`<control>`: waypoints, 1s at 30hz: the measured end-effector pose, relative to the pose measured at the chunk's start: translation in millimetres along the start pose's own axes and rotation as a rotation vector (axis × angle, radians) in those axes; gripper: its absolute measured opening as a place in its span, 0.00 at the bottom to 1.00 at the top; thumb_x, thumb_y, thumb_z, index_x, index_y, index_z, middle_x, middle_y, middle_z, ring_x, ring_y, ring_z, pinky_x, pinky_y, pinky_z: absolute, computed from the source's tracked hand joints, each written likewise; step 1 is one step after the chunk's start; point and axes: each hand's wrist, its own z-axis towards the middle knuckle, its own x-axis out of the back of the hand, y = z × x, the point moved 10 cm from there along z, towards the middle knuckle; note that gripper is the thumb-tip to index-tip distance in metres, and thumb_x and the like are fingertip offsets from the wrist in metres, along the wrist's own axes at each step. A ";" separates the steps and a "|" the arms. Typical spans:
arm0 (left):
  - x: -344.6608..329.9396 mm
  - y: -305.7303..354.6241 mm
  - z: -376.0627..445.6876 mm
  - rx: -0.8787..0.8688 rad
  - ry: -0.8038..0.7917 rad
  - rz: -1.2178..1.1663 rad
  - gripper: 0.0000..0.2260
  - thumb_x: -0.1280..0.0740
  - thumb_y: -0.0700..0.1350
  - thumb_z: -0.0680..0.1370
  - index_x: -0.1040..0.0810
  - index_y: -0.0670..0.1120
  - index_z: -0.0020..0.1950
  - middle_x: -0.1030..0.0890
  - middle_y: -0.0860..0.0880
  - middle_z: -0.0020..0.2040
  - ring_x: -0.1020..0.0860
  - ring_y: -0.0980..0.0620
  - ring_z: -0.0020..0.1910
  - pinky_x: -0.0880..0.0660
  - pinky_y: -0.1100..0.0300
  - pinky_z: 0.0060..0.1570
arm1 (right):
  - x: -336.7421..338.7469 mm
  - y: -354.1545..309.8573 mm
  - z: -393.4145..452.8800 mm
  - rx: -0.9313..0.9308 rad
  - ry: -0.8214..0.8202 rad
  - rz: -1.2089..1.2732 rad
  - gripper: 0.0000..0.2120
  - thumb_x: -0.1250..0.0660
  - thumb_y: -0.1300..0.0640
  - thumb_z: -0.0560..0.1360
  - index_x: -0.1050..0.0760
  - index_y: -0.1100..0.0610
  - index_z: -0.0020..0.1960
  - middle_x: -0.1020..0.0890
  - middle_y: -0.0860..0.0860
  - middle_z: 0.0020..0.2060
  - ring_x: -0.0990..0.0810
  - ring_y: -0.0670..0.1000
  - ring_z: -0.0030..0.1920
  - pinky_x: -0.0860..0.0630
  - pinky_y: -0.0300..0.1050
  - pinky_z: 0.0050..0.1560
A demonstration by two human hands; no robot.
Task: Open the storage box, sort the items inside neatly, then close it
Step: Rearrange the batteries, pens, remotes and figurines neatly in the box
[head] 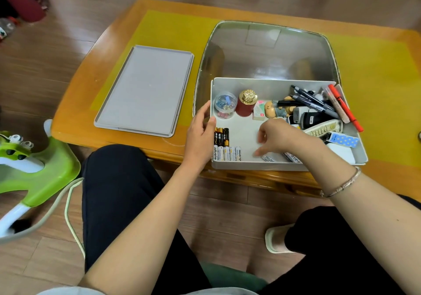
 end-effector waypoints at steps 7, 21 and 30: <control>0.3 0.3 0.0 -0.001 0.000 0.015 0.19 0.43 0.46 0.83 0.36 0.52 0.74 0.30 0.50 0.71 0.31 0.52 0.69 0.27 0.47 0.64 | -26.3 13.6 -2.3 -0.083 -0.052 -0.152 0.11 0.29 0.56 0.69 0.31 0.56 0.40 0.23 0.56 0.43 0.23 0.58 0.48 0.23 0.48 0.46; 0.2 1.0 -0.6 0.005 0.005 0.014 0.19 0.42 0.46 0.83 0.36 0.52 0.74 0.30 0.50 0.71 0.31 0.52 0.69 0.27 0.46 0.63 | -31.1 -8.0 0.8 -0.062 -0.051 0.363 0.08 0.27 0.52 0.72 0.24 0.54 0.44 0.17 0.49 0.32 0.19 0.45 0.31 0.24 0.39 0.29; -0.5 -0.6 -0.6 0.016 0.003 0.007 0.19 0.42 0.46 0.83 0.36 0.52 0.75 0.30 0.50 0.71 0.30 0.51 0.68 0.26 0.45 0.62 | -27.6 -16.5 -5.5 -0.019 -0.111 0.363 0.15 0.27 0.64 0.70 0.24 0.52 0.54 0.16 0.54 0.40 0.18 0.51 0.38 0.19 0.45 0.39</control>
